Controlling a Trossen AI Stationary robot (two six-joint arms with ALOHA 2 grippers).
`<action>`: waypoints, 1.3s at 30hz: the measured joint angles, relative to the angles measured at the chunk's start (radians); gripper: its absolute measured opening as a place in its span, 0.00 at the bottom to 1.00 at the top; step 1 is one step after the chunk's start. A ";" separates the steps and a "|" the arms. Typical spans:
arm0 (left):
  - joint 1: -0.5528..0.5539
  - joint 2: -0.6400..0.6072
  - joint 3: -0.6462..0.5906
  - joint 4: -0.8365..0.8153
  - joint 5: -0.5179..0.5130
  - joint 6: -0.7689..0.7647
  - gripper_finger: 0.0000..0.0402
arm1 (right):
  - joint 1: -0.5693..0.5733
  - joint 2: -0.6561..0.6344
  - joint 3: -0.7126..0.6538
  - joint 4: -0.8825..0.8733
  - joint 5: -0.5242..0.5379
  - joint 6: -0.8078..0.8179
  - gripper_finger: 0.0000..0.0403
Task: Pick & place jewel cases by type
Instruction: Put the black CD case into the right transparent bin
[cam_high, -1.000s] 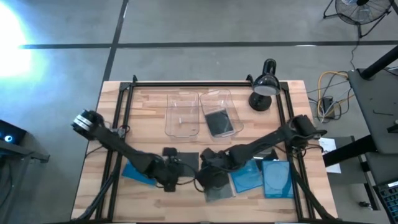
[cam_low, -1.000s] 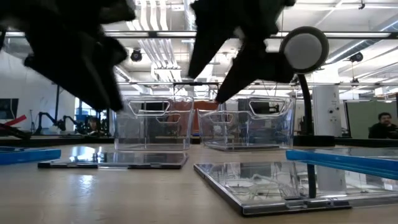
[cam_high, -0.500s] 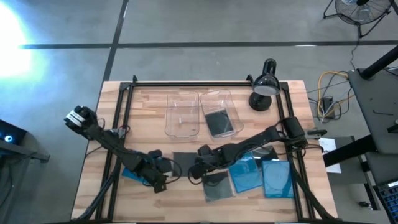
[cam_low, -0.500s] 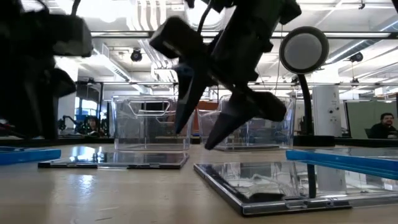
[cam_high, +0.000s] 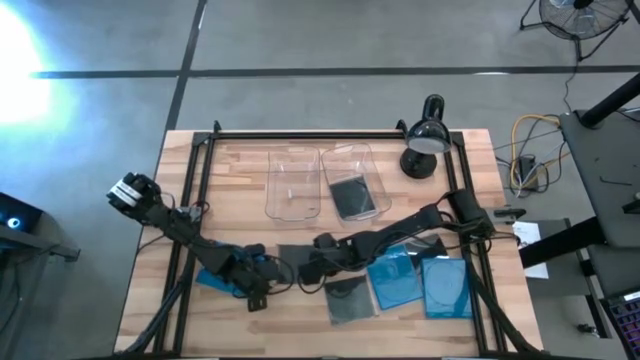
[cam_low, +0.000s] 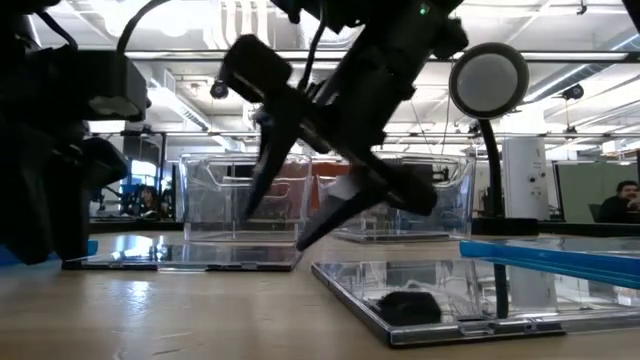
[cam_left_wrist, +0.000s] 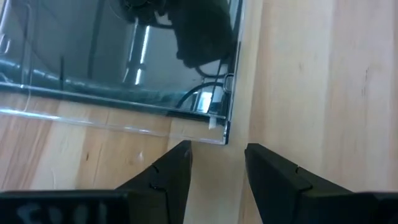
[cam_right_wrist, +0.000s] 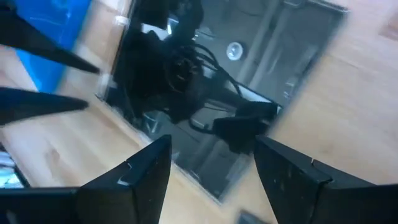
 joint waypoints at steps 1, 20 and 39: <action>0.005 0.000 0.000 0.002 0.003 0.007 0.34 | -0.002 0.007 0.000 0.007 -0.006 0.000 0.54; 0.023 0.006 -0.003 0.049 0.016 0.034 0.34 | -0.010 -0.107 -0.004 -0.192 0.108 -0.054 0.54; 0.034 0.066 0.003 0.161 0.077 0.023 0.34 | -0.008 -0.002 0.008 -0.100 -0.039 -0.083 0.54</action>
